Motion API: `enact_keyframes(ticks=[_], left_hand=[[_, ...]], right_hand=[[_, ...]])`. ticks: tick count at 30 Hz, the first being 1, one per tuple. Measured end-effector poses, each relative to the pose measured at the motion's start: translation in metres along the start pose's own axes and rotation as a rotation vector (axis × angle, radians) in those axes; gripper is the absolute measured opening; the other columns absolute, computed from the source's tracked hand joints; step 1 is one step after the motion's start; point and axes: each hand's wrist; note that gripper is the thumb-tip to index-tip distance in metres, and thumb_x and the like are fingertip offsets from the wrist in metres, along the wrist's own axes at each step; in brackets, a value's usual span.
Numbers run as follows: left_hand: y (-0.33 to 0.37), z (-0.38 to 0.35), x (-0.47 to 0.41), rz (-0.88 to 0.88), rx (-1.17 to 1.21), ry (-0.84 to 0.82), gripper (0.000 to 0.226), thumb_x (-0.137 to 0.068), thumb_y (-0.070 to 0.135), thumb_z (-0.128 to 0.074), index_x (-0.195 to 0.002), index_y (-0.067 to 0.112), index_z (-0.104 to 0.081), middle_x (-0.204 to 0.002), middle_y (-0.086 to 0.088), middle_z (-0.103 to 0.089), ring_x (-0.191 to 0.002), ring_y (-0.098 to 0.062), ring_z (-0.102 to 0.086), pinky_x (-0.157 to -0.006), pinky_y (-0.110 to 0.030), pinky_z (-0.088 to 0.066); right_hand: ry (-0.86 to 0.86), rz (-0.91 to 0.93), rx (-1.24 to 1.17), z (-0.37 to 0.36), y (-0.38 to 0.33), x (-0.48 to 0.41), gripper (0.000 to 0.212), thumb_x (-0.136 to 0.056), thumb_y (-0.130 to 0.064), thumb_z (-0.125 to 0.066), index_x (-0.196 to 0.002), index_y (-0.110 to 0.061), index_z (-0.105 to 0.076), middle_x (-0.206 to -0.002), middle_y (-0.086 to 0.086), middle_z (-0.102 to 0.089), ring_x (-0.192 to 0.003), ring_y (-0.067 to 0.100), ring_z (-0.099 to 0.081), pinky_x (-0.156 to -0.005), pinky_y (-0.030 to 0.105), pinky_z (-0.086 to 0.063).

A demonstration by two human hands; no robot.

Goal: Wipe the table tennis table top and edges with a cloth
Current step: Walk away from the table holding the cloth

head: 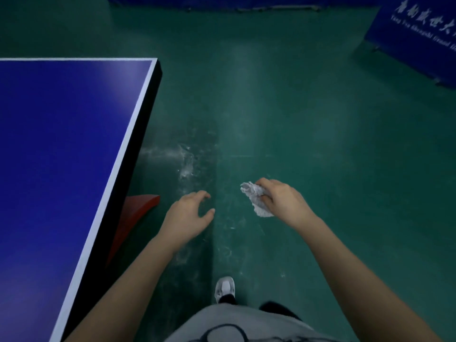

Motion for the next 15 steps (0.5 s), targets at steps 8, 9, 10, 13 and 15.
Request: enact_keyframes(ticks=[8, 9, 10, 13, 15], left_hand=[[-0.025, 0.03, -0.16, 0.046, 0.044, -0.01, 0.036, -0.088, 0.033, -0.057, -0.12, 0.017, -0.056, -0.118, -0.003, -0.06, -0.109, -0.017, -0.055, -0.094, -0.035, -0.045], [-0.028, 0.03, -0.181, 0.061, 0.049, -0.012, 0.036, -0.089, 0.033, -0.057, -0.12, 0.016, -0.056, -0.119, -0.003, -0.061, -0.109, -0.016, -0.055, -0.094, -0.035, -0.045], [-0.032, 0.03, -0.204, 0.074, 0.058, -0.008, 0.035, -0.089, 0.033, -0.057, -0.12, 0.016, -0.057, -0.119, -0.003, -0.061, -0.109, -0.017, -0.056, -0.094, -0.035, -0.046], [-0.038, 0.031, -0.282, 0.097, 0.083, 0.007, 0.035, -0.089, 0.031, -0.058, -0.119, 0.014, -0.057, -0.119, -0.003, -0.061, -0.109, -0.017, -0.056, -0.094, -0.034, -0.046], [-0.039, 0.039, -0.34, 0.115, 0.086, 0.022, 0.035, -0.089, 0.03, -0.058, -0.12, 0.013, -0.057, -0.12, -0.003, -0.061, -0.111, -0.017, -0.056, -0.094, -0.033, -0.045]], right_hand=[[0.048, -0.027, -0.045, 0.017, 0.023, -0.149, 0.027, -0.092, -0.014, -0.052, -0.119, -0.015, -0.055, -0.101, 0.006, -0.062, -0.087, 0.028, -0.059, -0.065, 0.031, -0.044], [0.041, -0.024, -0.049, 0.017, 0.028, -0.171, 0.027, -0.091, -0.014, -0.052, -0.118, -0.015, -0.055, -0.1, 0.006, -0.063, -0.087, 0.028, -0.06, -0.066, 0.031, -0.046], [0.031, -0.022, -0.05, 0.018, 0.034, -0.195, 0.027, -0.091, -0.014, -0.052, -0.118, -0.015, -0.055, -0.101, 0.006, -0.063, -0.088, 0.029, -0.06, -0.067, 0.032, -0.047], [-0.002, 0.001, -0.035, 0.029, 0.053, -0.277, 0.028, -0.091, -0.013, -0.051, -0.119, -0.016, -0.053, -0.103, 0.005, -0.062, -0.09, 0.029, -0.06, -0.067, 0.033, -0.047], [-0.008, 0.028, -0.014, 0.048, 0.065, -0.338, 0.029, -0.091, -0.014, -0.05, -0.12, -0.017, -0.053, -0.105, 0.005, -0.062, -0.09, 0.029, -0.06, -0.067, 0.033, -0.047]])
Point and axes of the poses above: each hand's wrist, its own x-axis away from the middle knuckle, its own z-axis out of the back of the hand, y = z × x
